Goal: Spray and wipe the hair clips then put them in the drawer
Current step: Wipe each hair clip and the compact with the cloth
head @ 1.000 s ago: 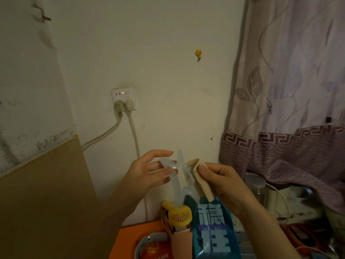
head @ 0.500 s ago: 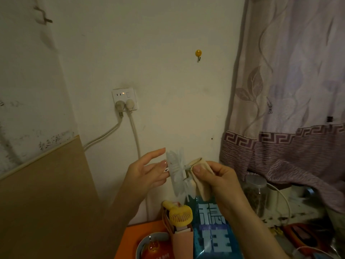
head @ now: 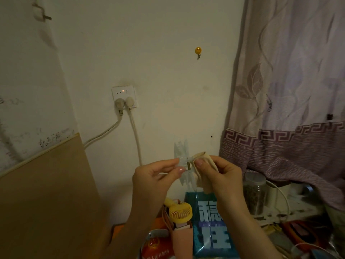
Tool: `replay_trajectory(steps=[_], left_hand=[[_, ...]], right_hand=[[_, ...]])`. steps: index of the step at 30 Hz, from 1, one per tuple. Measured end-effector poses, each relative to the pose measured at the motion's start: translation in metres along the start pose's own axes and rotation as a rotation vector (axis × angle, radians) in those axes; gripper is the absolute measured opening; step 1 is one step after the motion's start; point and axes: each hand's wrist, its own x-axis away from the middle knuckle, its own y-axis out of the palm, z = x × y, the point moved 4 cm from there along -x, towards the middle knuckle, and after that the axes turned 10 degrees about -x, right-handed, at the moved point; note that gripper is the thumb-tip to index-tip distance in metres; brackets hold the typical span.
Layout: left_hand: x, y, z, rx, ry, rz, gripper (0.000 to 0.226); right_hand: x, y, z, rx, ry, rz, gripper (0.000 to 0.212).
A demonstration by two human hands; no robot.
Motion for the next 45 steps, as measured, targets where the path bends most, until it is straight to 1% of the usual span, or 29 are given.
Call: replay_trajectory(steps=[4,8,11,13,15,19,20,23,28,31,34,36,39,42,45], left_hand=[[-0.001,0.002,-0.003,0.046,-0.037,0.038,0.019],[0.0,-0.002,-0.004,0.067,-0.059,0.097,0.029],[0.0,-0.008,-0.006,0.088,-0.069,0.115,0.027],[-0.001,-0.01,-0.007,0.085,-0.073,0.107,0.029],[0.0,-0.01,-0.007,0.074,-0.077,0.088,0.033],[0.004,-0.004,-0.007,0.061,-0.076,0.054,0.038],[0.005,-0.003,-0.008,0.058,-0.076,0.056,0.038],[0.005,-0.003,-0.008,0.053,-0.075,0.078,0.04],[0.005,-0.006,-0.014,0.058,-0.075,0.134,0.036],[0.005,-0.006,-0.019,0.05,-0.085,0.151,0.037],[0.005,-0.011,-0.026,0.062,-0.127,0.137,0.038],[0.004,-0.015,-0.031,0.12,-0.168,0.11,0.031],[0.002,-0.019,-0.035,0.181,-0.213,0.069,0.015],[0.001,-0.019,-0.035,0.196,-0.22,0.043,0.014],[0.0,-0.016,-0.034,0.195,-0.228,0.013,0.015]], right_hand=[[0.002,-0.001,0.002,0.011,0.003,-0.022,0.011],[0.01,-0.004,0.009,0.027,0.036,-0.078,0.004],[0.016,-0.009,0.014,0.034,0.065,-0.064,0.014],[0.014,-0.012,0.014,0.031,0.073,-0.035,0.016],[0.01,-0.011,0.009,0.018,0.057,-0.027,0.013],[0.005,-0.004,0.0,0.03,0.012,-0.088,0.009],[0.005,-0.001,0.0,0.054,0.005,-0.1,0.005],[0.008,0.0,0.006,0.088,-0.001,-0.086,0.014],[0.014,-0.001,0.017,0.095,0.026,-0.051,0.01],[0.018,-0.002,0.022,0.109,0.042,-0.073,0.012],[0.022,-0.006,0.024,0.129,0.069,-0.123,0.01],[0.021,-0.011,0.022,0.099,0.085,-0.117,0.005],[0.013,-0.021,0.017,0.072,0.075,-0.087,0.018],[0.003,-0.027,0.015,0.061,0.099,-0.074,0.016],[-0.005,-0.028,0.019,0.051,0.161,-0.08,0.019]])
